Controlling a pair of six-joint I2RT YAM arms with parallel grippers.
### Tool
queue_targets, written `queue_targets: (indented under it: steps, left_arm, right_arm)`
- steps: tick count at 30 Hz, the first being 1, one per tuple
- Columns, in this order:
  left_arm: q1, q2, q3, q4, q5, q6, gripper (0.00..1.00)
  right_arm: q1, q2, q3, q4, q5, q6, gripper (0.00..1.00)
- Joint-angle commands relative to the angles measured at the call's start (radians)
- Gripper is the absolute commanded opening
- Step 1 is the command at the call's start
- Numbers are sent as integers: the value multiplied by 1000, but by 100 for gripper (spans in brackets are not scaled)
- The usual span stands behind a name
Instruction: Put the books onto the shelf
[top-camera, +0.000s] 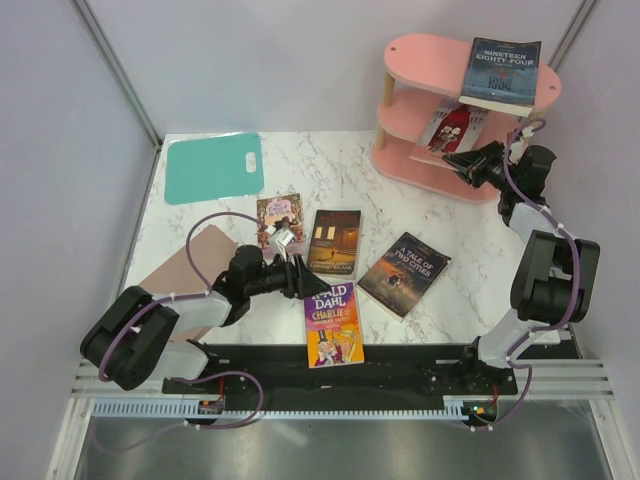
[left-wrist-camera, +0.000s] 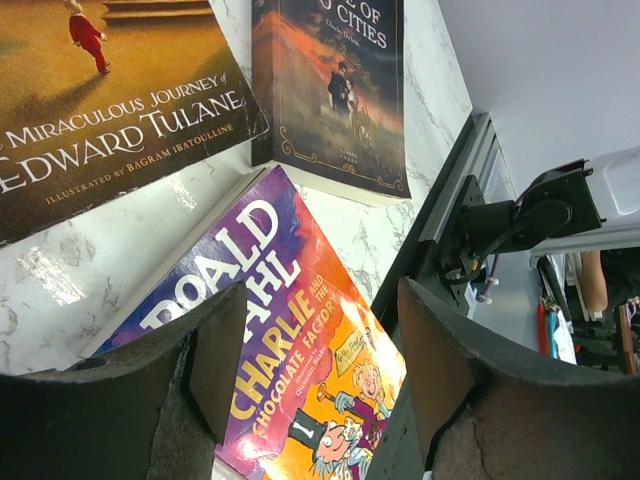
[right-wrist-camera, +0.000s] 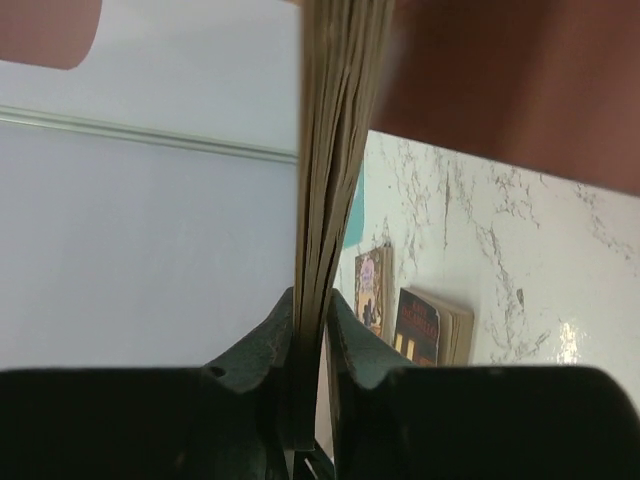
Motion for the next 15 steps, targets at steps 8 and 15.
queue_targets:
  steps: [8,15]
  left_arm:
    - [-37,-30,-28,54,-29,-11,67]
    - [-48,-19,-24,53,-35,-10,67]
  right_arm:
    - [-1,36,145,-94,113,35,26]
    - [-4,44,190,-158,196,15,8]
